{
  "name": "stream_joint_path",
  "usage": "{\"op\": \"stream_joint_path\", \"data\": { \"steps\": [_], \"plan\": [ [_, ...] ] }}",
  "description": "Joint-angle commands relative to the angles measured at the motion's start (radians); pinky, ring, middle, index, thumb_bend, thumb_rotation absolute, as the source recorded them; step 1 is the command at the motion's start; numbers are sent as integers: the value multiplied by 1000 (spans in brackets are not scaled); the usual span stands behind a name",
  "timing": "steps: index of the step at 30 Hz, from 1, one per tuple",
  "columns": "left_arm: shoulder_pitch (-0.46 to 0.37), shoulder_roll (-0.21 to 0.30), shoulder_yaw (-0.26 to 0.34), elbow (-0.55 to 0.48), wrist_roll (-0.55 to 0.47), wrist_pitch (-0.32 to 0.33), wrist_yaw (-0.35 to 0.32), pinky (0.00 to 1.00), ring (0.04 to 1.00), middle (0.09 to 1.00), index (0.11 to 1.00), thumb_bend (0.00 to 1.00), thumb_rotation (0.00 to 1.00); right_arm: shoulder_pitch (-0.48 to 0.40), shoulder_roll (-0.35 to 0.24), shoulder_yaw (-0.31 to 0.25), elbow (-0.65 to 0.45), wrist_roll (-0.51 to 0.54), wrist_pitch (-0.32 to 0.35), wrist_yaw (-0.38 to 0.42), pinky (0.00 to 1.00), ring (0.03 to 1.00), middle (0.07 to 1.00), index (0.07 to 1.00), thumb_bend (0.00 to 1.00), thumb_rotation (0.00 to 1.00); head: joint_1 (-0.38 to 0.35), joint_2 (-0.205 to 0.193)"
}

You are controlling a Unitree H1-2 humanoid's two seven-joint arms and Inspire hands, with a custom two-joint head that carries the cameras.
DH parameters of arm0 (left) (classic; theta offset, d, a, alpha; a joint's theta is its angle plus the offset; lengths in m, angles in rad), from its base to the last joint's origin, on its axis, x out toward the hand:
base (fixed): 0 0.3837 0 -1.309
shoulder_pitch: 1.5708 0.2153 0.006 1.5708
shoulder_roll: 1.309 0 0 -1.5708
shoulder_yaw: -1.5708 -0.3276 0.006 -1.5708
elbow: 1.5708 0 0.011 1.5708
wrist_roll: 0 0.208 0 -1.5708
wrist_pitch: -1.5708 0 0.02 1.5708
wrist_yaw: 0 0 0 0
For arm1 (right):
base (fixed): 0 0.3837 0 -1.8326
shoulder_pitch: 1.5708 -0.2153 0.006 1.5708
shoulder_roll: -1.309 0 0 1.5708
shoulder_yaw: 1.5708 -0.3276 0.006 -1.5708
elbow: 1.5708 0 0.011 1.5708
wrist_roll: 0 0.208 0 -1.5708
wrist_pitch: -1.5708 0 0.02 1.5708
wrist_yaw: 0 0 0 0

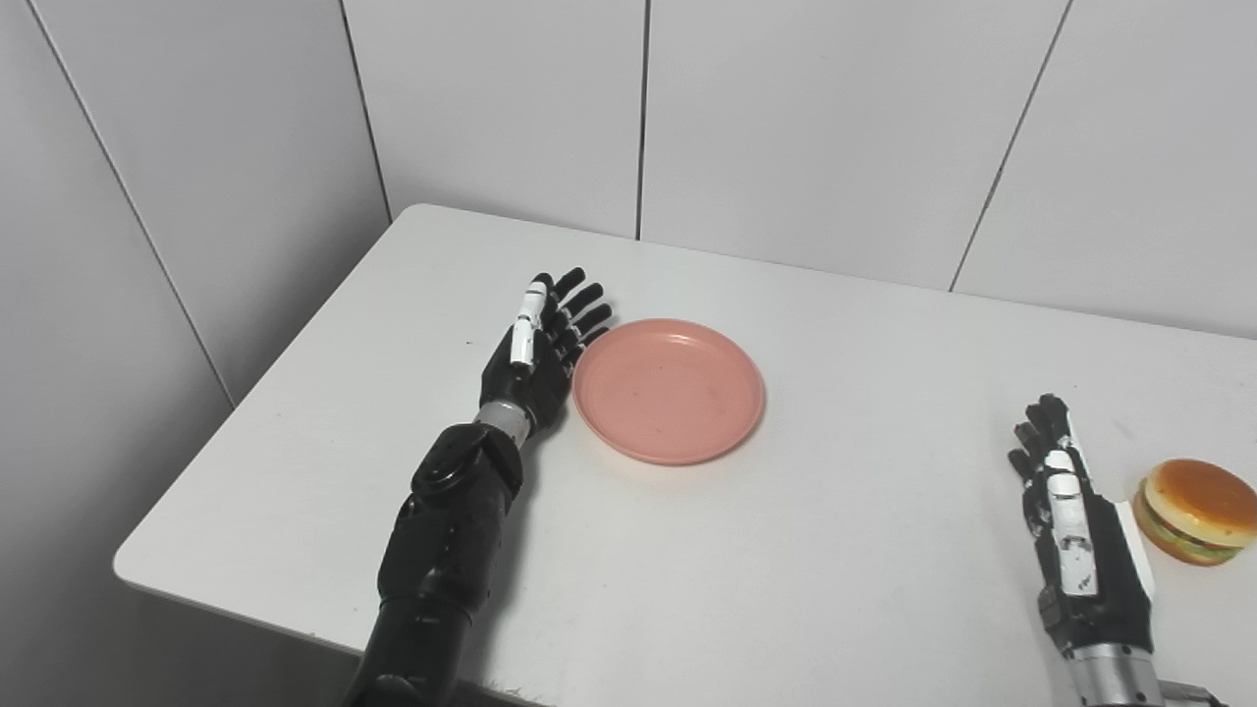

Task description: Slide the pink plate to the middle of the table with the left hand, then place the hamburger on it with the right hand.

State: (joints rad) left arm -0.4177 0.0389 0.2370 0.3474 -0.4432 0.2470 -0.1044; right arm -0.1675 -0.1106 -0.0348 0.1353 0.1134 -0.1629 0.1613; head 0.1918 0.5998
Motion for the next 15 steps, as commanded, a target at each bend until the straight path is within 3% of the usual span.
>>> {"op": "stream_joint_path", "data": {
  "steps": [1, 15],
  "plan": [
    [17, -19, -29, -25, 3, 49, -7, 880, 878, 887, 883, 350, 1000, 37, 20, 8, 28, 3, -5, -6, 1000, 1000, 1000, 1000, 246, 1000, 1, 0],
    [87, -85, -129, -107, 3, 123, -30, 878, 882, 890, 881, 340, 1000, 42, 37, 15, 14, -4, 11, -19, 1000, 999, 1000, 1000, 278, 1000, -76, 20]
  ]
}}
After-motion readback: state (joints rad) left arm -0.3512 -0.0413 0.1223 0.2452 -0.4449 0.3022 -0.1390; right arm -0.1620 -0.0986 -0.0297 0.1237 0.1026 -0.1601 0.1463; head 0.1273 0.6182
